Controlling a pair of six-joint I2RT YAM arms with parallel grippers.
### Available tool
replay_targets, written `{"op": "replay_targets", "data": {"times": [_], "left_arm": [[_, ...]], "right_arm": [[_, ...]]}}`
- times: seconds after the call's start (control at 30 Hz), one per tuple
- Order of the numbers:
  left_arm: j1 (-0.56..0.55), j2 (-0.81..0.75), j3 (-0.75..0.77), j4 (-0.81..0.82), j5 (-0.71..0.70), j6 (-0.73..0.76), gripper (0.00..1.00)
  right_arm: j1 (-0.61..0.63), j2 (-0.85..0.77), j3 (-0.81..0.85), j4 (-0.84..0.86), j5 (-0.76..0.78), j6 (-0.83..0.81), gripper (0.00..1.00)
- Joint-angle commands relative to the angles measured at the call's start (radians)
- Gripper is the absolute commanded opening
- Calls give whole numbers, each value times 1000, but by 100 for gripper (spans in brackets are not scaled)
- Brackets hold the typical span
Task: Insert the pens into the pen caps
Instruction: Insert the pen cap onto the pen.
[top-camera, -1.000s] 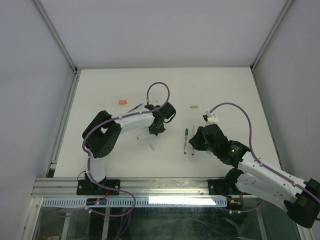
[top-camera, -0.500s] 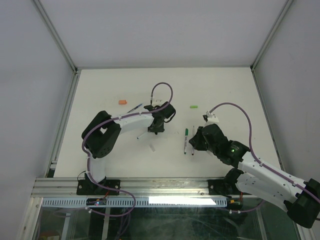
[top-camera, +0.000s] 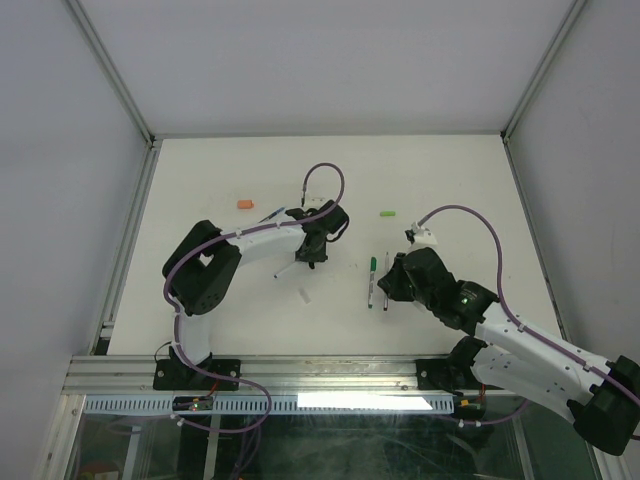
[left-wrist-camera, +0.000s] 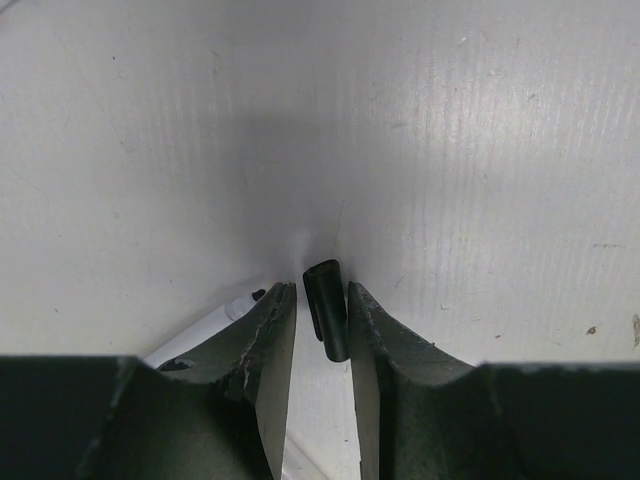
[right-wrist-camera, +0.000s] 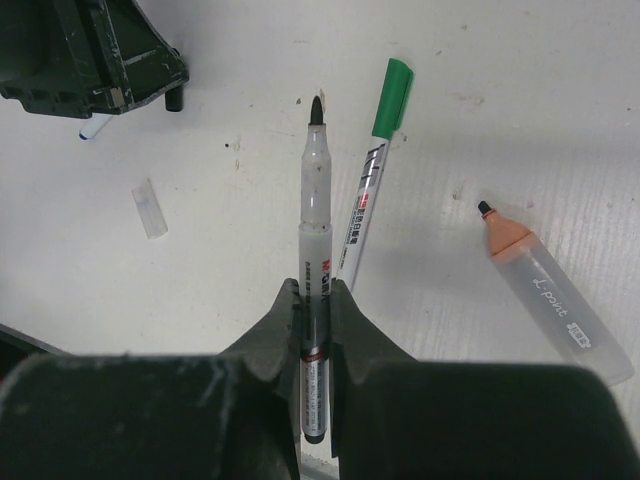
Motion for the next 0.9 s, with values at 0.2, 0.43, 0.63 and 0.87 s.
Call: {"op": "replay_targets", "data": {"times": [0.2,0.43,0.63,0.87], "left_arm": [[11,37,-7,11,77,23,15],[10,10,-9,45,84,88,15],[10,-58,-55,145,218,173,15],[-1,-98,-84,155,294,245,17]], "right_arm": [[-6,-10,15,40,12,2,0],[-7,-13,13,36,11,6,0],[-6,3,9,63,-11,14,0],[-7,52,7,117,-55,35,0]]}}
